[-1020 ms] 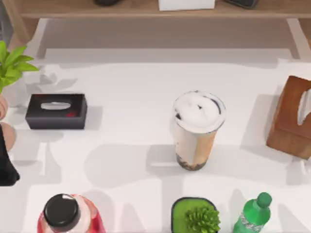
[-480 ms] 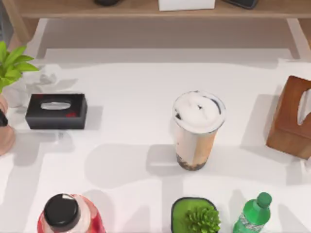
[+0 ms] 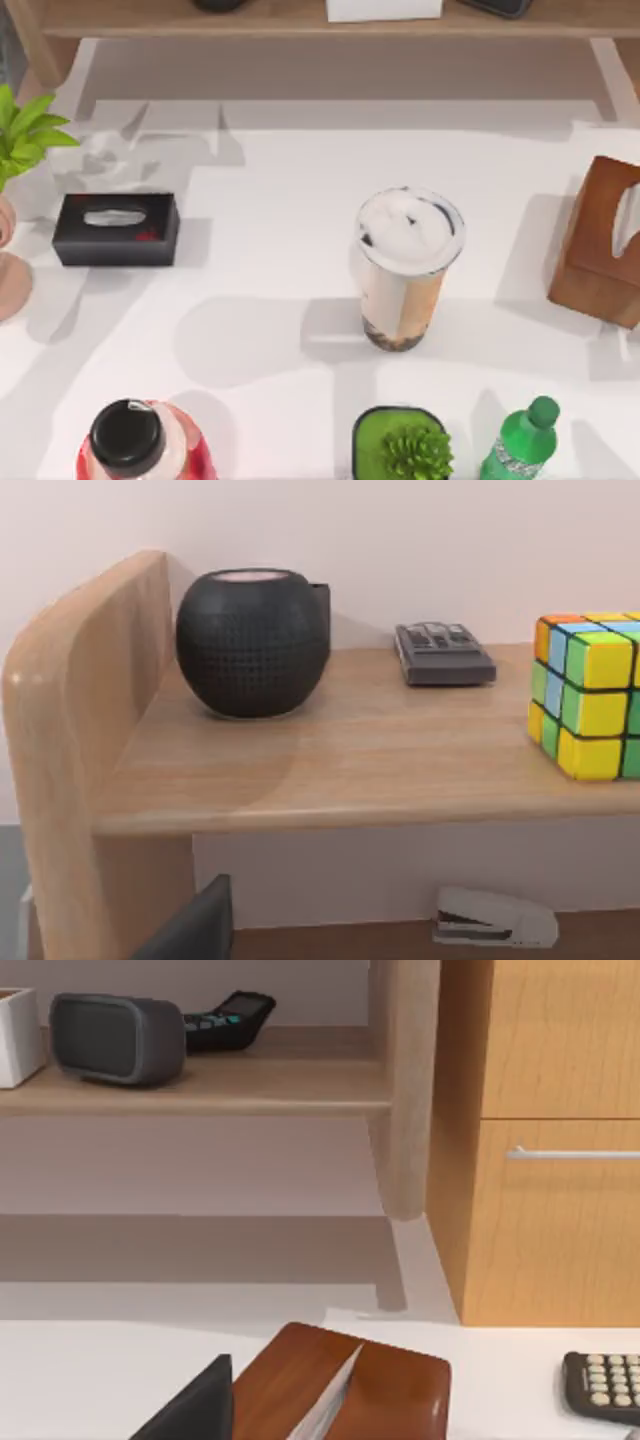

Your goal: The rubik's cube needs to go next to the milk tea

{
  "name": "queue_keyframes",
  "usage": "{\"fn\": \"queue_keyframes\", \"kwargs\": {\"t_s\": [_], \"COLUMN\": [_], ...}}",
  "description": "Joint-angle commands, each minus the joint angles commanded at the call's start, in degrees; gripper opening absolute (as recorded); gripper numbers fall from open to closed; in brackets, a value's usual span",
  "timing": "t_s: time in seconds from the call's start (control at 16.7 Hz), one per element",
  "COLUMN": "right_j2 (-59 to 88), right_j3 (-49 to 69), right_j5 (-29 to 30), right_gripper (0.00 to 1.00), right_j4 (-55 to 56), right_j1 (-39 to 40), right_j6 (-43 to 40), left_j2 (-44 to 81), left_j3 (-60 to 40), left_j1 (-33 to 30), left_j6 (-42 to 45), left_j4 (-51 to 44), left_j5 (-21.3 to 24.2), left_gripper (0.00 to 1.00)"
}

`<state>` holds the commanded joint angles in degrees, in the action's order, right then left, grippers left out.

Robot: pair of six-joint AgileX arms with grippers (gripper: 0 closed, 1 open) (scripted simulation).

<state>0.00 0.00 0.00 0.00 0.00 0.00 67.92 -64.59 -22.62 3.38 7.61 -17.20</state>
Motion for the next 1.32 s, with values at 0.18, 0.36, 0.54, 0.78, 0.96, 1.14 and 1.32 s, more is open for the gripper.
{"fn": "queue_keyframes", "kwargs": {"t_s": [0.18,0.36,0.54,0.78,0.96,1.14,1.32], "right_j2": [0.00,0.00,0.00,0.00,0.00,0.00,0.00], "right_j3": [0.00,0.00,0.00,0.00,0.00,0.00,0.00], "right_j5": [0.00,0.00,0.00,0.00,0.00,0.00,0.00], "right_gripper": [1.00,1.00,1.00,1.00,1.00,1.00,1.00], "right_j4": [0.00,0.00,0.00,0.00,0.00,0.00,0.00], "right_j1": [0.00,0.00,0.00,0.00,0.00,0.00,0.00], "right_j6": [0.00,0.00,0.00,0.00,0.00,0.00,0.00], "left_j2": [15.15,27.22,34.37,36.50,36.34,36.97,37.81], "left_j3": [-11.82,-21.96,-28.59,-30.77,-30.48,-32.01,-34.76], "left_j1": [-4.52,-7.30,-8.47,-8.68,-8.40,-8.28,-7.43], "left_j6": [-0.28,-1.16,-2.04,-2.35,-2.31,-2.35,-2.33], "left_j4": [0.36,0.91,1.65,1.97,1.91,1.09,-0.68], "left_j5": [-3.82,-7.60,-10.70,-11.82,-11.69,-11.44,-10.56], "left_gripper": [1.00,1.00,1.00,1.00,1.00,1.00,1.00]}}
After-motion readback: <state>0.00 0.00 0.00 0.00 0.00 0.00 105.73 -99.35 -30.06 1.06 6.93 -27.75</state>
